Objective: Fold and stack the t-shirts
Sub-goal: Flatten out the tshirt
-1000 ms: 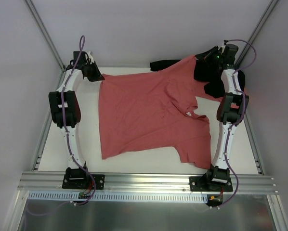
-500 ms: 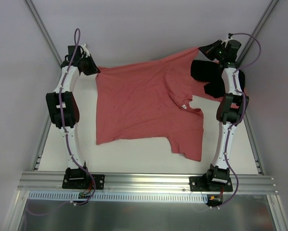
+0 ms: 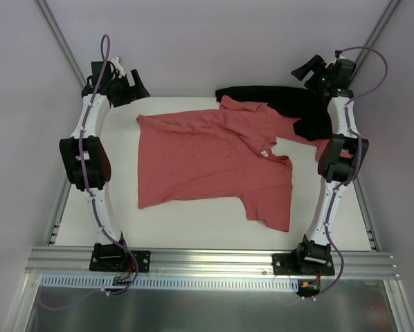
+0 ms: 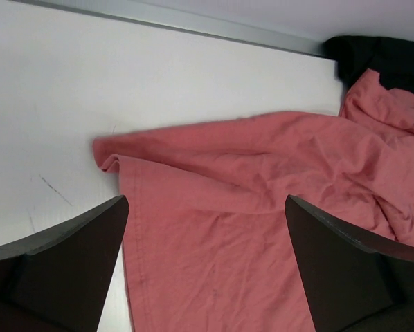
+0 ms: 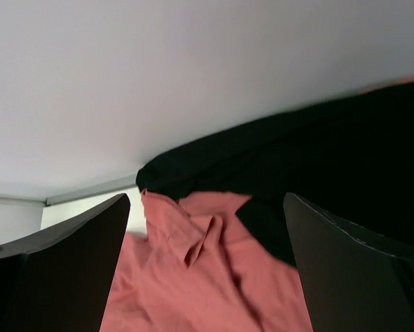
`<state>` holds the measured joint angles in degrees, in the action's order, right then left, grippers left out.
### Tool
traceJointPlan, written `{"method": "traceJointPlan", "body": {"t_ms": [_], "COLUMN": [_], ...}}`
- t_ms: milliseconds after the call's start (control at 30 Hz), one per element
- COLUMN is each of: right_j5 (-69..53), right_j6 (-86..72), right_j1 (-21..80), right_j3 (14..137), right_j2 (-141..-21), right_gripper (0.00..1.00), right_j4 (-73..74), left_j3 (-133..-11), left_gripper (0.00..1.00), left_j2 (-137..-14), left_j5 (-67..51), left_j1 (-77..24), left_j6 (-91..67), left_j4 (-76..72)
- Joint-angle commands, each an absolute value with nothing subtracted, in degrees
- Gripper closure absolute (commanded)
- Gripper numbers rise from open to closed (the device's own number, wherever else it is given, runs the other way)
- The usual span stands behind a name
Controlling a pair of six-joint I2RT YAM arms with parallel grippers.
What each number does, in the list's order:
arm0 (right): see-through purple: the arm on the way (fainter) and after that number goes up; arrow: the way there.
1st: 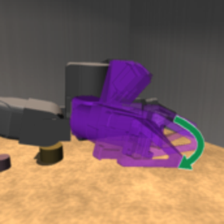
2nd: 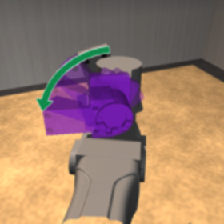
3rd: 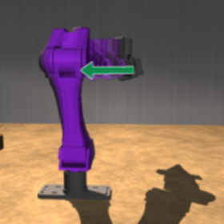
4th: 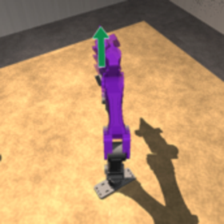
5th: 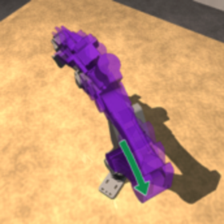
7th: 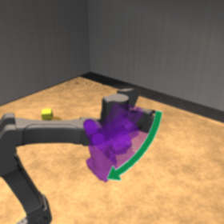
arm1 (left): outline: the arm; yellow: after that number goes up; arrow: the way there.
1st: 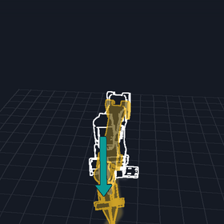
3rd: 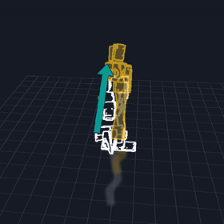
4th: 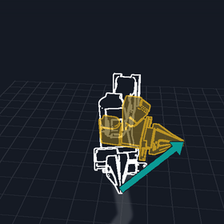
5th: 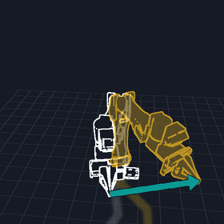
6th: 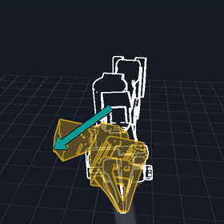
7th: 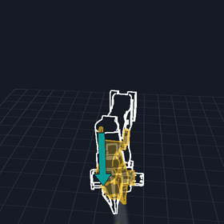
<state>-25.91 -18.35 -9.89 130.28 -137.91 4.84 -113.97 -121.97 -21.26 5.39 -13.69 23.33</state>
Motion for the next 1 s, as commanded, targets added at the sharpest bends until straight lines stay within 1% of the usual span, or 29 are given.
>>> {"method": "traceJointPlan", "body": {"t_ms": [0,33,67,100,133,167,200,233,267,367,500,600,767,967], "right_j5": [-25.14,-25.14,-25.48,-26.53,-26.63,-26.98,-27.94,-28.38,-29.00,-31.72,-31.73,-31.20,-29.97,-27.43], "right_j6": [-11.87,-12.21,-12.83,-14.05,-14.50,-14.85,-14.94,-15.38,-15.55,-14.51,-10.11,-11.94,-13.97,-11.17], "right_j1": [-10.28,-10.28,-10.20,-10.11,-9.85,-9.67,-8.88,-8.35,-7.74,-3.35,6.73,10.53,12.74,12.83], "right_j3": [125.45,119.59,116.31,112.80,105.80,102.43,99.00,93.66,90.91,82.91,79.29,75.95,74.88,73.83], "right_j2": [-122.54,-118.08,-115.69,-113.40,-108.85,-106.81,-104.79,-103.11,-100.40,-97.39,-99.04,-99.23,-100.90,-103.27], "right_gripper": [0.00,0.00,0.00,0.00,0.00,0.01,0.01,0.00,0.00,0.01,0.00,0.00,0.00,0.01], "right_j4": [10.10,10.72,10.98,11.07,11.51,12.04,12.56,13.96,15.19,22.55,32.33,31.20,30.32,32.25], "left_j3": [-108.59,-105.59,-102.60,-95.61,-91.80,-88.71,-82.59,-79.83,-77.63,-69.90,-67.77,-68.02,-70.84,-68.47], "left_gripper": [0.01,0.01,0.01,0.01,0.01,0.01,0.01,0.01,0.01,0.01,0.01,0.01,0.01,0.01], "left_j2": [-112.25,-108.67,-106.72,-104.70,-100.68,-98.89,-97.22,-94.86,-93.96,-92.38,-92.81,-93.86,-98.96,-100.55], "left_j5": [-22.14,-23.45,-24.51,-26.17,-28.19,-28.47,-29.17,-30.48,-31.98,-34.01,-32.97,-30.16,-27.87,-25.06], "left_j1": [6.15,5.98,5.80,5.54,5.10,3.53,2.65,1.77,0.71,-4.29,-8.61,-10.72,-13.18,-14.85], "left_j6": [-14.49,-16.85,-18.44,-20.11,-21.34,-23.62,-24.60,-26.96,-27.77,-29.00,-29.09,-28.56,-28.74,-28.48], "left_j4": [22.77,21.98,21.02,18.05,16.63,15.83,15.12,13.46,13.45,13.97,16.34,17.40,23.02,23.64]}}
